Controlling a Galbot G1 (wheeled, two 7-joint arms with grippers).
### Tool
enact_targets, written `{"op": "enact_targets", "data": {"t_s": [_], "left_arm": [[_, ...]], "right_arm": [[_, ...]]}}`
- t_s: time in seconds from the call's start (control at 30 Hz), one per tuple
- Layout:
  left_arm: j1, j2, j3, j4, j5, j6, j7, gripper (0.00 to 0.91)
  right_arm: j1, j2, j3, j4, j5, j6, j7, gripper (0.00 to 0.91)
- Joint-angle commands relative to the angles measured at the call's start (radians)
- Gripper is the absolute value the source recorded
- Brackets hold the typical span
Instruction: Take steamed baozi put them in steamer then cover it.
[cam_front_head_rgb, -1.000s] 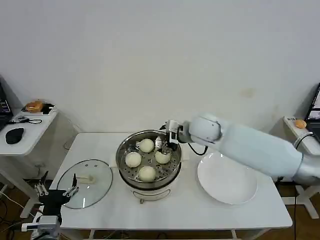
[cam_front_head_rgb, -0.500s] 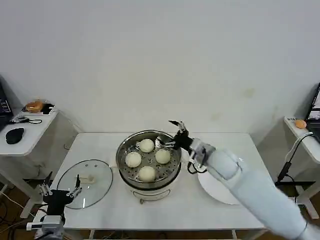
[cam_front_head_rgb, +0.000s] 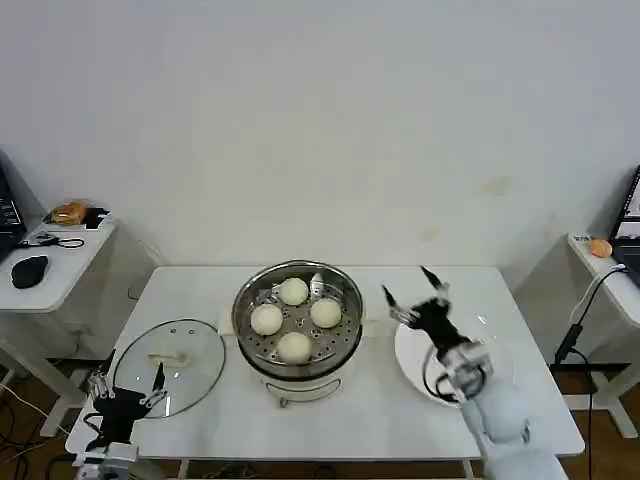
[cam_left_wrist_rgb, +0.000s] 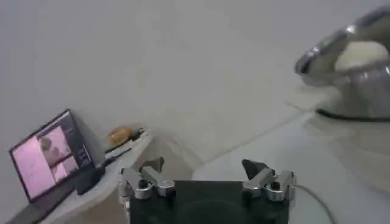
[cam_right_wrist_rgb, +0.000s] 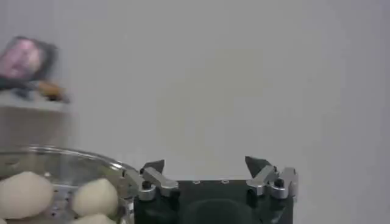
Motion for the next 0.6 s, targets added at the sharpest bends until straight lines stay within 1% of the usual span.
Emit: {"op": "enact_targets", "data": {"t_s": [0.03,0.23,0.4,0.43,0.6], "left_arm": [[-0.020,0.091,0.006,0.145,0.550,-0.093,0.013,0.907],[-0.086,0.120,0.043,0.290,0.712,-0.114,-0.050,0.907],[-0.146,0.146,0.069,0.406,0.753,-0.118,-0.094,0.907],[-0.159,0.162,0.074,0.431,0.754,-0.122,-0.095,0.907],[-0.204,0.190,0.095,0.469,0.760,-0.127,-0.105,0.907]], "right_arm": [[-0.293,0.139,0.275,0.058,0.001,0.048,-0.020,0.907],[-0.303,0.161,0.280,0.053,-0.015,0.051,-0.022,0.907],[-0.303,0.176,0.280,0.055,-0.024,0.049,-0.022,0.907],[-0.304,0.182,0.281,0.058,-0.029,0.050,-0.022,0.907],[-0.314,0.198,0.282,0.060,-0.036,0.054,-0.022,0.907]]}}
